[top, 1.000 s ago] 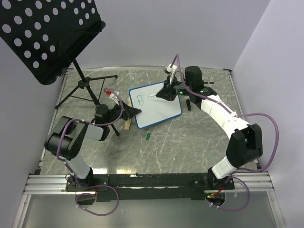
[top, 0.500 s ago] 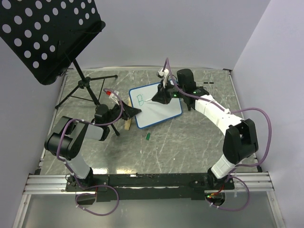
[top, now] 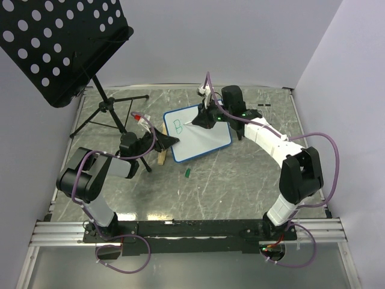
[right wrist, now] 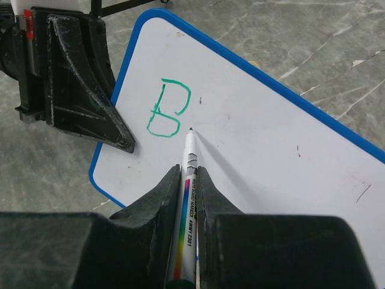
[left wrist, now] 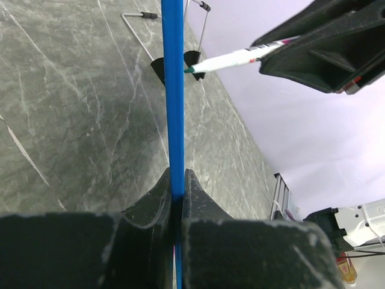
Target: Write a sentence on the whiteboard
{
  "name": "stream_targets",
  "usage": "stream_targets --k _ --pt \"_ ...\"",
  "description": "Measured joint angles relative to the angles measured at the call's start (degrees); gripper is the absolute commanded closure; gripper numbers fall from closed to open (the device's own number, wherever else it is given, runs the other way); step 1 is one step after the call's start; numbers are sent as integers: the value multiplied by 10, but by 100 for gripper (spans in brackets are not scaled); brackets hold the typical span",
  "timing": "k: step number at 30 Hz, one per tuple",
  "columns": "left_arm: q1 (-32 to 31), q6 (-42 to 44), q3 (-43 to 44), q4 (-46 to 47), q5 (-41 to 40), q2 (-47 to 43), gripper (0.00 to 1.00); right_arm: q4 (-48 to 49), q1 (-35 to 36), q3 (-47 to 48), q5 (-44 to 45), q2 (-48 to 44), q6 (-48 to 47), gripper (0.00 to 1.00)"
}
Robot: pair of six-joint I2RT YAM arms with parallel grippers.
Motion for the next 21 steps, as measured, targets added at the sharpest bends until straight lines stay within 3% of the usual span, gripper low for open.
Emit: stream_targets --k 21 --pt "1 -10 0 -2 -5 0 99 -24 2 9 0 16 -24 100"
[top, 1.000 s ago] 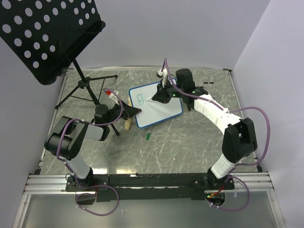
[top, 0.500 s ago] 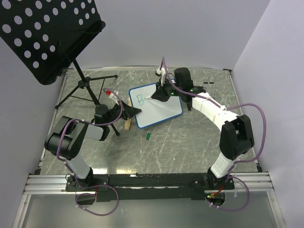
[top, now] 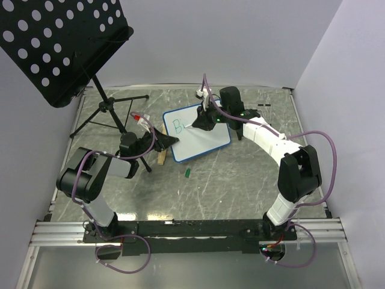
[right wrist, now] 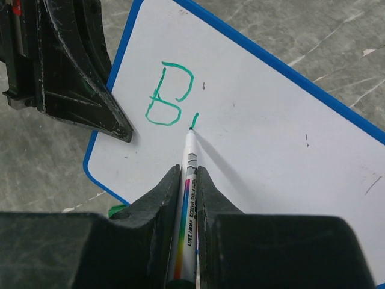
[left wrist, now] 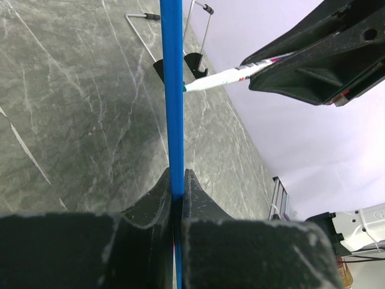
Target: Write a sentence on the whiteboard
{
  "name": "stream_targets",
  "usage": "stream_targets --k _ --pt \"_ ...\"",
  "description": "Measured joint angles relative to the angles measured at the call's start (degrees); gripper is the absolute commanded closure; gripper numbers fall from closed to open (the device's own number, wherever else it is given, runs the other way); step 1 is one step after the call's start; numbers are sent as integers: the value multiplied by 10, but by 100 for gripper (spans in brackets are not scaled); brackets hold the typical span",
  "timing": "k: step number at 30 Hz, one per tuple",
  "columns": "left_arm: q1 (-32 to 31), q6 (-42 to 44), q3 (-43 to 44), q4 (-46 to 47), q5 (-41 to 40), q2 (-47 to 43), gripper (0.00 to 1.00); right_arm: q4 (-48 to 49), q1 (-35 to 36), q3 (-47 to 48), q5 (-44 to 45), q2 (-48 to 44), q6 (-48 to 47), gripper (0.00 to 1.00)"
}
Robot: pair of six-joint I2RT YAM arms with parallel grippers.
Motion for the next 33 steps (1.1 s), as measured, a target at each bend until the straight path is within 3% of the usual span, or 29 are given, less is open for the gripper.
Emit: stream_targets --k 33 --pt "0 0 0 2 2 1 99 -3 3 22 33 3 19 100"
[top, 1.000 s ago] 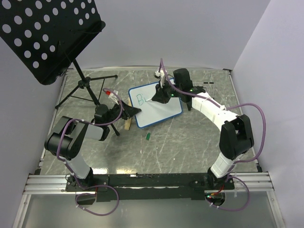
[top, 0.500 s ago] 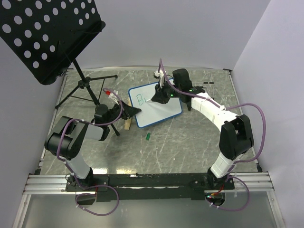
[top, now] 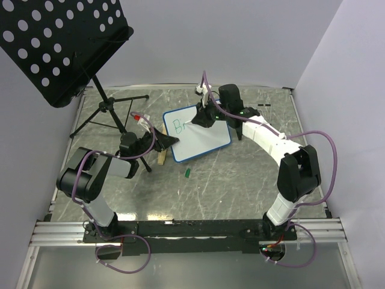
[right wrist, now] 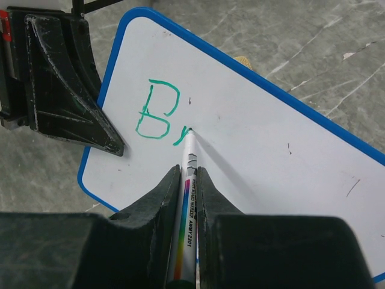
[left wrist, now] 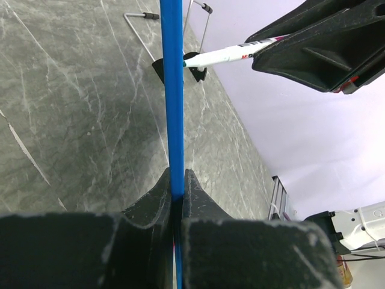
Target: Write a sentence on the whiteboard
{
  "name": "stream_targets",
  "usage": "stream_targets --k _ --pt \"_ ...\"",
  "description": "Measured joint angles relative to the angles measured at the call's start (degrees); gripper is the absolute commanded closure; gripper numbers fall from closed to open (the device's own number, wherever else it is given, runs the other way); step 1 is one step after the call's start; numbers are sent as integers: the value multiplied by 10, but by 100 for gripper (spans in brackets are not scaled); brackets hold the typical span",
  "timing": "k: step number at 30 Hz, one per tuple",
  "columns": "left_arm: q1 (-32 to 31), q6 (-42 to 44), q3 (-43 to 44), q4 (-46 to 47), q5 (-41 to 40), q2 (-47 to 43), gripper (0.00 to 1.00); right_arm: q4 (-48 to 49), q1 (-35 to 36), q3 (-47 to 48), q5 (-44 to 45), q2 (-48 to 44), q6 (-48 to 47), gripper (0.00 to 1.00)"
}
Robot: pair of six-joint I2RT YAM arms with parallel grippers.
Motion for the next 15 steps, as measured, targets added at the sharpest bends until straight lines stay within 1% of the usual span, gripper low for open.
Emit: stream_targets --k 10,15 --pt "0 0 0 0 0 0 99 9 -21 -5 -1 -1 8 100" --pt "0 0 0 1 2 0 99 19 -34 -19 -16 -13 16 100"
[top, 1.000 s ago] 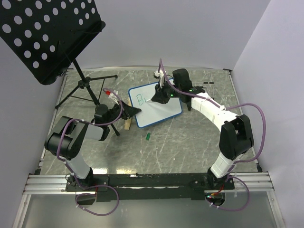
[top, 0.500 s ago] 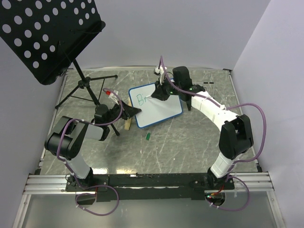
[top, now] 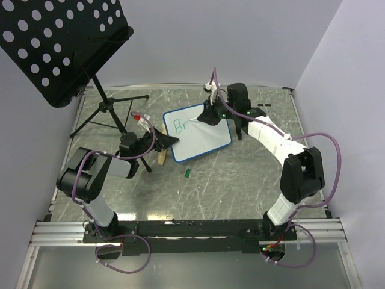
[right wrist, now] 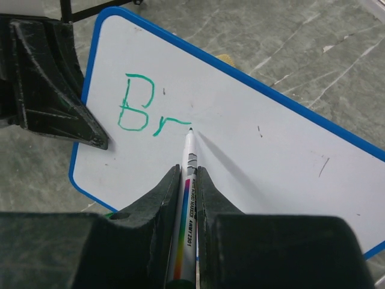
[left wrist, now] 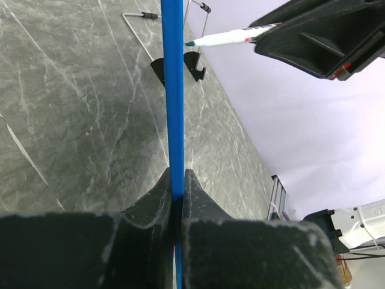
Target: Write a sentence on the whiteboard
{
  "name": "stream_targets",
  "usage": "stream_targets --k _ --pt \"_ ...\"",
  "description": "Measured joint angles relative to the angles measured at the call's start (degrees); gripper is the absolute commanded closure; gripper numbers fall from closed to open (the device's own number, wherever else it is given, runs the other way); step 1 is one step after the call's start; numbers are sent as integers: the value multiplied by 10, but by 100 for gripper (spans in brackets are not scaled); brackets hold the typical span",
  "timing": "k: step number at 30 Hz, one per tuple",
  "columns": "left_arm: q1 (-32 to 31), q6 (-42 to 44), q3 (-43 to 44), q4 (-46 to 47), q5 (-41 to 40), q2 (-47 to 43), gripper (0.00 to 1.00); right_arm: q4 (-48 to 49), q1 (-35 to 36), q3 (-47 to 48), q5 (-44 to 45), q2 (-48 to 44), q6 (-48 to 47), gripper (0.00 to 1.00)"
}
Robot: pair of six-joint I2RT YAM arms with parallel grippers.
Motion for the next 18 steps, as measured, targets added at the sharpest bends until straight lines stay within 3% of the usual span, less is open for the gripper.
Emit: stream_targets --k 18 --pt "0 0 0 5 8 0 99 12 -2 -34 -55 -38 5 100"
